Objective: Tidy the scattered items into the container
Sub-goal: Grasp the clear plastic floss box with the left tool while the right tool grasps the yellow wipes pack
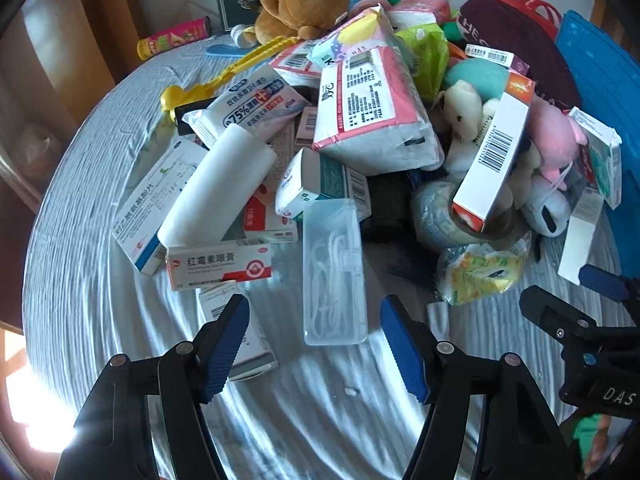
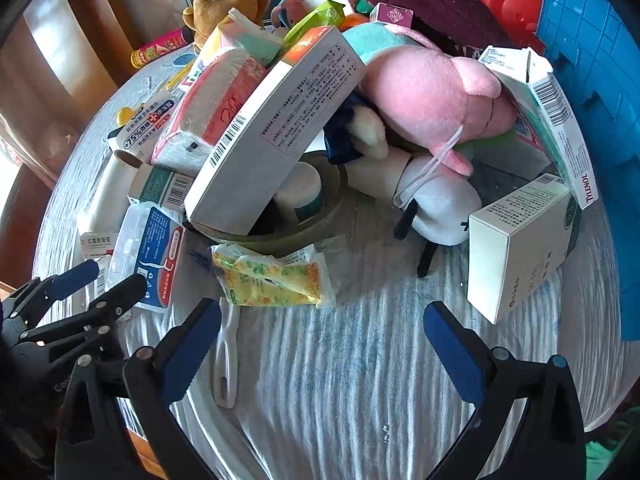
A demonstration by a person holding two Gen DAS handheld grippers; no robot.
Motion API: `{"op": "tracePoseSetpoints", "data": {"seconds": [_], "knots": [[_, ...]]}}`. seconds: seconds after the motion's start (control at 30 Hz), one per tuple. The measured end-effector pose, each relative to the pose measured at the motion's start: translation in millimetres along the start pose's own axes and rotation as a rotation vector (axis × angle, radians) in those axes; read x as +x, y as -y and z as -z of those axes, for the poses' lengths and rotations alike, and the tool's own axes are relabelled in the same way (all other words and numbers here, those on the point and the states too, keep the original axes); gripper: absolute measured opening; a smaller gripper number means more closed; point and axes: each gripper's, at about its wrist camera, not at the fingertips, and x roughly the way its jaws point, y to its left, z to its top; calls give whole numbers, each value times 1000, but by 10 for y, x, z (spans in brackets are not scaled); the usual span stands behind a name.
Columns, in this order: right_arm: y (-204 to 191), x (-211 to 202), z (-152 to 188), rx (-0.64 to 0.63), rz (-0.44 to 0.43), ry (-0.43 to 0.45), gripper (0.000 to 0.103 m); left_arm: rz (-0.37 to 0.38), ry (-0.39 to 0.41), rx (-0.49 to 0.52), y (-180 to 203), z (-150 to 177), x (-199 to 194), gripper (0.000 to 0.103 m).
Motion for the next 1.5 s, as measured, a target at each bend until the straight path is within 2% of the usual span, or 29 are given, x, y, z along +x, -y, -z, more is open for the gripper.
{"op": "tracePoseSetpoints", "data": {"seconds": [0.1, 0.17, 0.2, 0.23, 0.27, 0.4, 0.47, 0.6, 0.77, 0.83, 0.93, 1.0, 1.03, 1.07, 1.3, 1.43, 1.5], "knots": [[-58, 94, -14, 18, 13, -4, 103, 21, -38, 28, 29, -36, 171, 68], [-85, 186, -24, 30, 16, -10, 103, 32, -58, 45, 47, -54, 271, 62], [-90, 234, -29, 38, 18, -14, 103, 41, -69, 51, 54, -61, 309, 57], [-91, 278, -35, 45, 17, -16, 103, 50, -80, 57, 62, -68, 348, 43], [-92, 320, -39, 51, 17, -17, 103, 56, -85, 62, 68, -73, 372, 34], [-106, 432, -55, 57, 16, -10, 100, 67, -80, 80, 87, -84, 385, 33], [-117, 479, -50, 56, -2, -19, 76, 65, -74, 90, 105, -81, 373, 33], [-185, 421, -25, 26, 20, -4, 67, 61, -53, 104, 147, -83, 284, 33], [-96, 238, 38, 32, -7, 11, 39, 51, -35, 100, 179, -35, 196, 32], [-57, 186, 88, 24, -26, 0, 35, 46, -29, 98, 191, -13, 166, 32], [-33, 111, 160, -9, -38, -7, 36, 39, -20, 95, 209, 20, 120, 32], [1, 54, 194, -23, -25, 11, 58, 34, -14, 93, 222, 42, 89, 32], [26, 57, 200, -23, -21, 13, 87, 32, -11, 92, 228, 53, 74, 32], [50, 60, 203, -25, -20, 16, 102, 29, -8, 91, 234, 64, 59, 32], [93, 211, 159, -48, -36, 30, 103, 15, -23, 75, 309, 146, 130, 32], [108, 294, 155, -70, -78, 47, 102, -1, -28, 52, 311, 148, 199, 32], [108, 319, 170, -88, -107, 42, 71, -13, -27, 48, 314, 173, 215, 32]]}}
